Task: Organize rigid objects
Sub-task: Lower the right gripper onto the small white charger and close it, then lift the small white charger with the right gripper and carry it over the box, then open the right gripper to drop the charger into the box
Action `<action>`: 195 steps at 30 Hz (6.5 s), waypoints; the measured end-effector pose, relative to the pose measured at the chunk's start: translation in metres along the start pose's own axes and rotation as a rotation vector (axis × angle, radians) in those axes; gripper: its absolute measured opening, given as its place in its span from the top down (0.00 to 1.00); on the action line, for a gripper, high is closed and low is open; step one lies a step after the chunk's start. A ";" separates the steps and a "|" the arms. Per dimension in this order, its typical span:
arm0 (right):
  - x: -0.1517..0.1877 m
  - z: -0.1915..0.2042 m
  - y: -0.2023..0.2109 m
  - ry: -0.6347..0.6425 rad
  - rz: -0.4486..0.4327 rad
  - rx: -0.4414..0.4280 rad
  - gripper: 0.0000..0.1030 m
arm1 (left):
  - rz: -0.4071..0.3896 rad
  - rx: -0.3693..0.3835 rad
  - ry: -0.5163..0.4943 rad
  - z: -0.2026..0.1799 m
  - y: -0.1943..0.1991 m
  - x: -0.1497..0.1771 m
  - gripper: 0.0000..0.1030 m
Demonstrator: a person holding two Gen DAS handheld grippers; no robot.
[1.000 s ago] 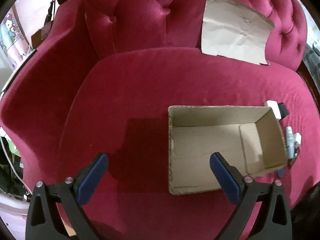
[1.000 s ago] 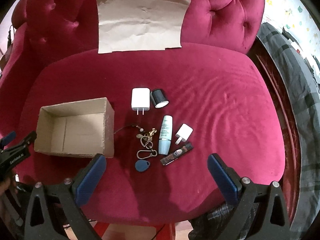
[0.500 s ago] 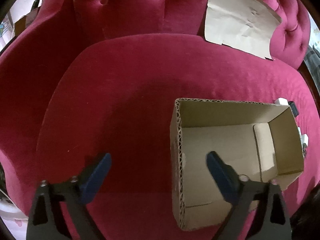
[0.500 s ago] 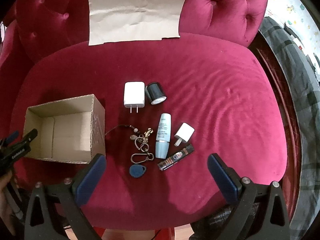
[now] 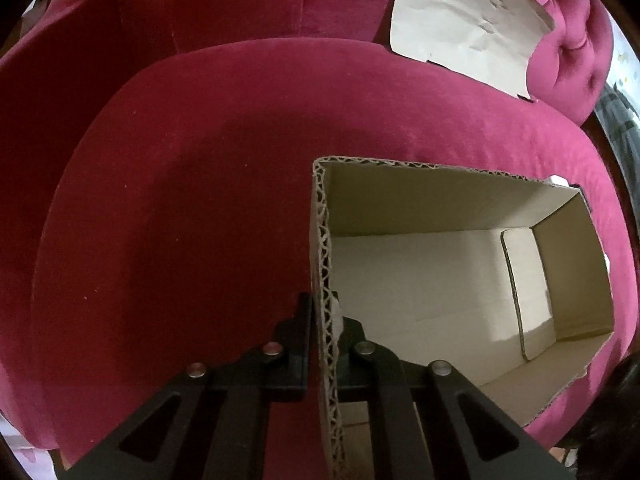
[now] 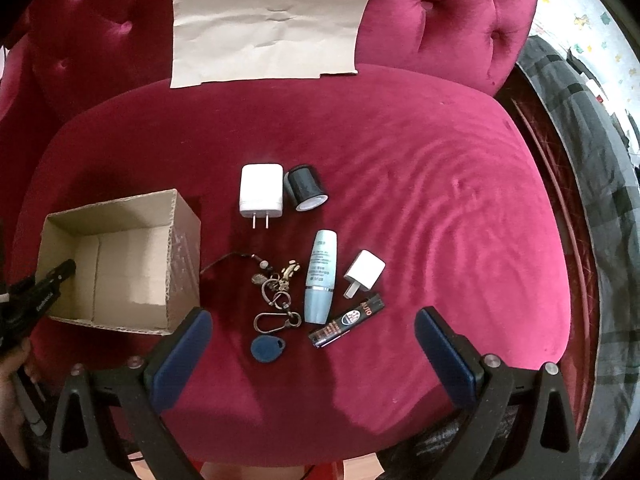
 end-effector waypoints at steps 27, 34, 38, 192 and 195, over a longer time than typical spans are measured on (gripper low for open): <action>-0.006 -0.045 -0.032 -0.082 -0.012 0.020 0.00 | -0.034 -0.014 -0.007 -0.001 0.002 0.006 0.94; -0.010 -0.066 -0.056 -0.094 -0.012 0.044 0.01 | -0.044 -0.018 -0.006 -0.001 0.002 0.009 0.94; -0.012 -0.075 -0.070 -0.110 -0.006 0.021 0.08 | -0.049 -0.026 -0.016 -0.003 0.003 0.010 0.94; -0.035 0.165 -0.035 0.237 -0.092 -0.235 0.00 | -0.067 -0.003 -0.002 0.004 0.004 0.008 0.94; -0.038 0.153 -0.031 0.223 -0.099 -0.224 0.00 | -0.068 -0.005 -0.005 0.003 0.005 0.007 0.94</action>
Point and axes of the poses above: each gripper's, at about its wrist camera, not at the fingertips, and y roughly against the way its jaws point, z to its left, x to its underside, the point moved 7 cm from there along -y, roughly the way its jaws point, and after that the axes turned 7 degrees about -x, right-handed, at the moved point
